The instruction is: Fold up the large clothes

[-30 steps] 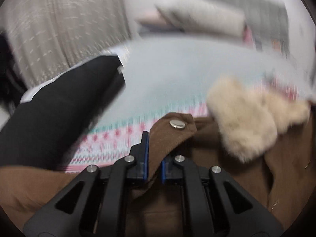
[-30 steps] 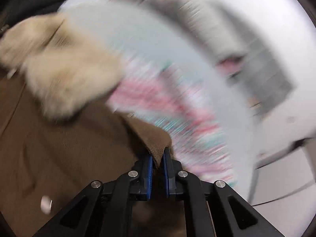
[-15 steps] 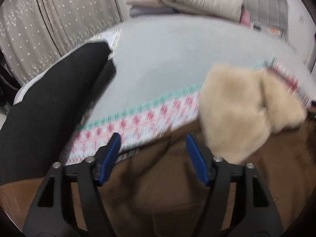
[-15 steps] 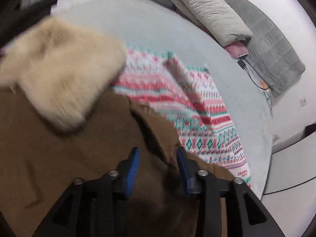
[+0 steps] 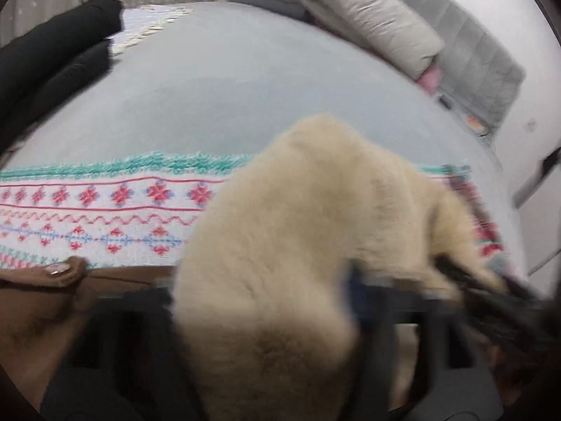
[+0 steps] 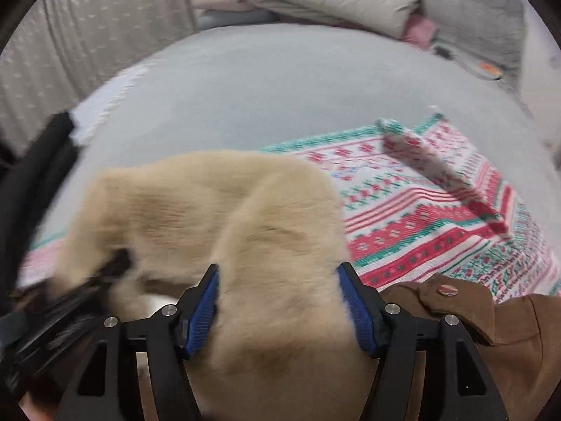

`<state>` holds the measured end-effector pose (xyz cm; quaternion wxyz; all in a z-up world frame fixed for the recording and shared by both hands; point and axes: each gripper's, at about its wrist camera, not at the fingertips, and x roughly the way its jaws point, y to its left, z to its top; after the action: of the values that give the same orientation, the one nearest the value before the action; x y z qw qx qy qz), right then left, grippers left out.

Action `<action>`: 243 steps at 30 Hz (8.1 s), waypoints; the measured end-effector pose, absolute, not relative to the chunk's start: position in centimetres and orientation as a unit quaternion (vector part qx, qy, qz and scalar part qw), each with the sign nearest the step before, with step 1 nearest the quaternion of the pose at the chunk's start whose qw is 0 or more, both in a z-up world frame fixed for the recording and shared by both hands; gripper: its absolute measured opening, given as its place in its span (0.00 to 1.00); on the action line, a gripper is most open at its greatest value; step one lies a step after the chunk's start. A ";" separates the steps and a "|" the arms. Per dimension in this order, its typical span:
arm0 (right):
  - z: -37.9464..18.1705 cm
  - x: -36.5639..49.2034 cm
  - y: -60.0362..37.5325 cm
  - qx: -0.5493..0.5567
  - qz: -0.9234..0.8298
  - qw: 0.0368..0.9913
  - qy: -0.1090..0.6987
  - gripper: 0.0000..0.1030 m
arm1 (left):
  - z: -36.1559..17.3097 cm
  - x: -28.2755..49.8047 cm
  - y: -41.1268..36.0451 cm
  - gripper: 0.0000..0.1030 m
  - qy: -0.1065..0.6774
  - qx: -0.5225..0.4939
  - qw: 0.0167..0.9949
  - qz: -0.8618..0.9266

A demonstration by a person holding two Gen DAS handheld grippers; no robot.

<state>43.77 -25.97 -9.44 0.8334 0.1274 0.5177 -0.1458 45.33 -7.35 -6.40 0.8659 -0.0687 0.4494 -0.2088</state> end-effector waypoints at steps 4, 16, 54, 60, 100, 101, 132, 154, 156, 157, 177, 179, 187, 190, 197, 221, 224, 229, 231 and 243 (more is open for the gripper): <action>-10.1 43.1 -25.4 0.122 -0.179 0.856 0.470 0.29 | -3.8 43.7 -7.0 0.27 0.378 -0.071 0.898 -0.213; -10.5 43.7 -26.0 0.173 -0.170 0.862 0.446 0.60 | -5.5 44.4 -8.8 0.75 0.432 -0.004 0.888 -0.156; -0.2 -13.9 -27.6 0.100 -0.019 0.836 0.539 0.80 | -2.4 2.4 27.4 0.94 0.560 -0.057 0.801 -0.204; -2.3 -15.8 -28.8 0.157 -0.004 0.821 0.548 0.80 | -5.5 1.4 26.2 0.74 0.595 -0.119 0.748 -0.270; 4.2 -9.0 -34.5 0.308 -0.082 0.801 0.507 0.54 | 4.7 3.2 18.2 0.80 0.508 0.001 0.841 -0.187; 3.6 -8.0 -34.8 0.321 -0.086 0.798 0.503 0.54 | 4.6 3.6 17.2 0.80 0.511 0.008 0.837 -0.194; -15.0 -5.7 -56.1 0.689 -0.241 0.644 0.229 0.62 | 2.7 20.2 -11.4 0.90 0.479 0.035 0.824 -0.302; 12.2 9.7 -42.5 0.266 -0.232 0.913 0.205 0.11 | -3.6 28.3 -4.5 0.90 0.457 -0.186 0.789 -0.367; 13.7 13.1 -37.8 0.220 -0.172 0.933 0.228 0.11 | -3.5 28.9 -3.2 0.90 0.452 -0.201 0.786 -0.370; 14.0 14.8 -35.3 0.197 -0.138 0.939 0.245 0.11 | -3.6 29.3 -2.2 0.90 0.450 -0.214 0.784 -0.370; 3.5 20.1 -26.4 0.156 0.043 0.875 0.456 0.52 | -6.3 31.8 -1.2 0.89 0.488 -0.272 0.739 -0.376; 1.9 22.2 -26.5 0.160 0.031 0.868 0.469 0.52 | -6.3 32.1 -0.6 0.89 0.486 -0.279 0.738 -0.376; -1.7 25.9 -20.7 0.231 0.166 0.820 0.496 0.52 | -6.8 33.2 1.3 0.89 0.497 -0.315 0.706 -0.395; -0.4 24.8 -18.2 0.223 0.256 0.802 0.492 0.52 | -6.9 33.5 2.2 0.89 0.485 -0.344 0.695 -0.403; 2.5 20.9 -21.9 0.196 0.231 0.817 0.491 0.52 | -7.2 33.1 0.6 0.79 0.497 -0.278 0.738 -0.363; -6.6 23.1 -44.2 0.425 -0.075 0.772 0.466 0.24 | -4.5 31.3 -3.9 0.10 0.510 -0.015 0.841 -0.180; -4.6 24.9 -42.6 0.346 -0.109 0.803 0.473 0.15 | -4.7 31.1 -3.8 0.12 0.503 -0.017 0.844 -0.186; -4.1 26.9 -42.2 0.259 -0.155 0.816 0.493 0.20 | -4.5 30.6 -4.3 0.48 0.483 0.041 0.859 -0.162; -3.9 26.4 -41.8 0.251 -0.168 0.817 0.492 0.33 | -3.6 30.4 -3.8 0.48 0.468 0.027 0.867 -0.168; 0.3 13.3 -32.4 -0.029 -0.072 0.870 0.487 0.58 | -4.1 29.1 -7.1 0.69 0.443 -0.020 0.849 -0.287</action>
<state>13.35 -32.41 0.31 0.8702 -0.0294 0.4865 -0.0719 29.10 -7.07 -4.13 0.8492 -0.0197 0.4431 -0.2867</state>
